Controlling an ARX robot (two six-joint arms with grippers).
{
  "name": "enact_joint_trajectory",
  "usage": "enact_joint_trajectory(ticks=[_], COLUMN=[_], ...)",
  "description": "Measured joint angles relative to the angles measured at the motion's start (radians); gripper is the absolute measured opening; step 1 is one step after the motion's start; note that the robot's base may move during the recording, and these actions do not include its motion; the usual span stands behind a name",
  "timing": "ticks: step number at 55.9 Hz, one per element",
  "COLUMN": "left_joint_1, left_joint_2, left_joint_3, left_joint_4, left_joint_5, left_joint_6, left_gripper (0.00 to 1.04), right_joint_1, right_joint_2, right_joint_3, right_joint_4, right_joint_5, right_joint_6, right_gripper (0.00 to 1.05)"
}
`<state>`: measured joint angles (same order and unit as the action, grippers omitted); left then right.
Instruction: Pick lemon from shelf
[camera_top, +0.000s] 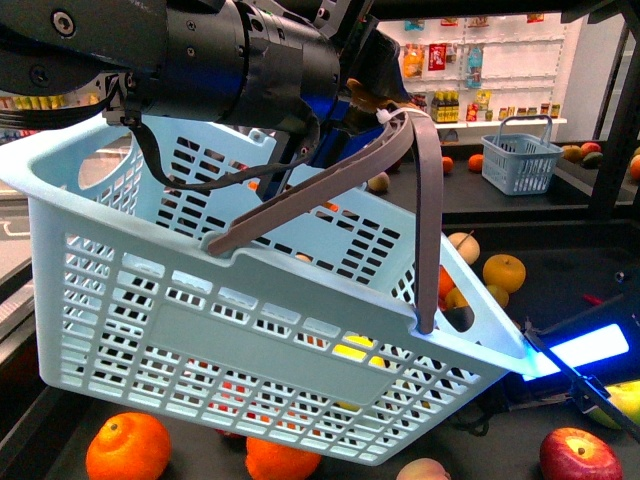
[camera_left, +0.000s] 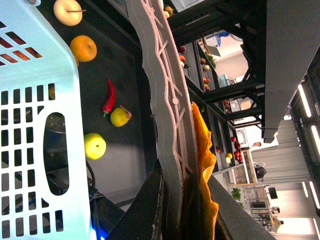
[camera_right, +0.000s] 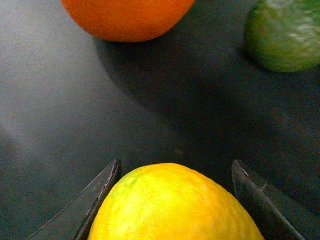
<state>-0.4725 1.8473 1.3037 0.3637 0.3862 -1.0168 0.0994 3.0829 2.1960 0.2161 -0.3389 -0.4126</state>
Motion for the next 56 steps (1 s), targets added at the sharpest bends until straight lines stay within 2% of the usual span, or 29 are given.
enact_joint_trajectory(ticks=[21,39,47,56], left_joint_1=[0.0,0.0,0.0,0.0], left_joint_2=[0.0,0.0,0.0,0.0], left_joint_3=[0.0,0.0,0.0,0.0], left_joint_4=[0.0,0.0,0.0,0.0], left_joint_5=[0.002,0.002,0.003,0.003], left_joint_6=[-0.002,-0.002,-0.002,-0.002], left_gripper=[0.13,0.13,0.13,0.13], right_joint_1=[-0.107,-0.269,-0.273,-0.207], right_joint_2=[-0.288,-0.636,-0.84,-1.065], right_joint_3=[-0.343,-0.701,-0.829,-0.941], right_joint_4=[0.187,0.376,0.41,0.394], right_joint_5=[0.016,0.043,0.01,-0.05], right_joint_6=[0.049,0.105,0.178,0.299], right_gripper=[0.62,0.62,0.62,0.62])
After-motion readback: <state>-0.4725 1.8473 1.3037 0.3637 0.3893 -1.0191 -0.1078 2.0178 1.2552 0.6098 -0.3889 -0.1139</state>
